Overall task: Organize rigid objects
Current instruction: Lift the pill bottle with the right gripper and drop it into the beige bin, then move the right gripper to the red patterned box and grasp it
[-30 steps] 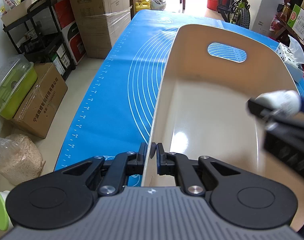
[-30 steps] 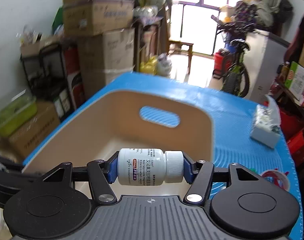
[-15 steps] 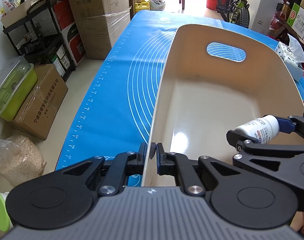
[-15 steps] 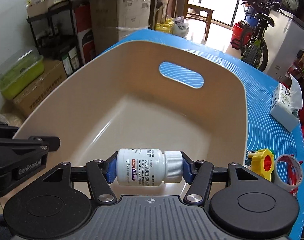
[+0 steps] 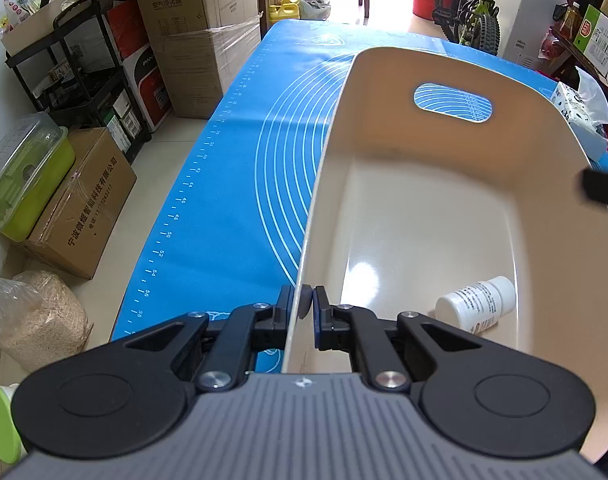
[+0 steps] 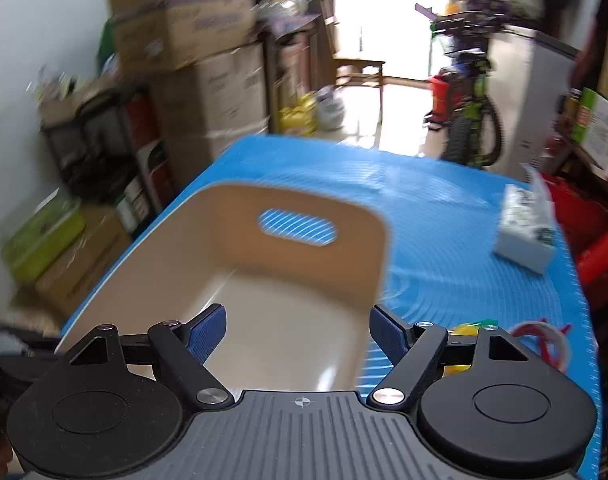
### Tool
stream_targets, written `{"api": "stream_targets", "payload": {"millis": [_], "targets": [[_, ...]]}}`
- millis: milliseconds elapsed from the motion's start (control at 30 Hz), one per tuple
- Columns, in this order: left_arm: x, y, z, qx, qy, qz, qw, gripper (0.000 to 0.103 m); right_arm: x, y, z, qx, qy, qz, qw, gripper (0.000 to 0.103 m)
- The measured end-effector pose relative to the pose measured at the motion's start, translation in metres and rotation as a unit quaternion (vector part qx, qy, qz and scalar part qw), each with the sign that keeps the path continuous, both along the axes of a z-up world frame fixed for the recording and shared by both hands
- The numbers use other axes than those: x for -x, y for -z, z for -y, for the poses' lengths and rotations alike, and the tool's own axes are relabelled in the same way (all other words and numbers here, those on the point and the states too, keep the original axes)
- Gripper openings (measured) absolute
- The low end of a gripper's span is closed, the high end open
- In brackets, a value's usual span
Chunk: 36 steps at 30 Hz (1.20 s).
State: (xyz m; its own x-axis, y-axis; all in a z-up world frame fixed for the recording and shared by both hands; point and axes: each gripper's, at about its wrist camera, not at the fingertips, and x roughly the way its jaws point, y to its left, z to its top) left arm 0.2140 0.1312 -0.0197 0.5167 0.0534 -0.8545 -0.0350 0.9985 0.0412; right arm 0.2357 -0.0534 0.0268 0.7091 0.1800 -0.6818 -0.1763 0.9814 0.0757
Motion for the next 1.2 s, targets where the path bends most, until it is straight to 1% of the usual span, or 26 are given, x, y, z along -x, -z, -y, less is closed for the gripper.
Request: {"api": "stream_targets", "payload": {"millis": [167,267,400,533,733,967,1033,1167,1200], "targets": [[0.000,0.000,0.000,-0.001,0.000,0.000,1.0000,0.012,0.003,-0.017,0.045,-0.011,0.050,0.032,0.998,0.082],[0.000,0.000,0.000,-0.001,0.000,0.000,1.0000,0.012,0.003,-0.020,0.069,-0.001,0.073,0.041,0.996,0.083],[0.000,0.000,0.000,-0.001,0.000,0.000,1.0000,0.012,0.001,-0.008,0.095,0.004,0.101,0.030,0.994,0.083],[0.000,0.000,0.000,-0.001,0.000,0.000,1.0000,0.012,-0.001,0.018,0.111,0.008,0.118,-0.001,0.993,0.083],[0.000,0.000,0.000,-0.001,0.000,0.000,1.0000,0.012,0.006,0.056,0.107,0.021,0.110,-0.041,0.993,0.082],[0.000,0.000,0.000,-0.002,0.000,0.000,1.0000,0.012,0.010,0.081,0.089,0.026,0.092,-0.066,0.993,0.082],[0.000,0.000,0.000,-0.003,0.000,0.000,1.0000,0.012,0.010,0.085,0.085,0.027,0.087,-0.071,0.993,0.081],[0.000,0.000,-0.001,-0.003,0.000,0.000,1.0000,0.012,0.009,0.096,0.076,0.028,0.077,-0.080,0.993,0.075],[0.000,0.000,-0.001,-0.003,0.000,0.000,1.0000,0.012,0.008,0.098,0.075,0.027,0.076,-0.081,0.994,0.072]]}}
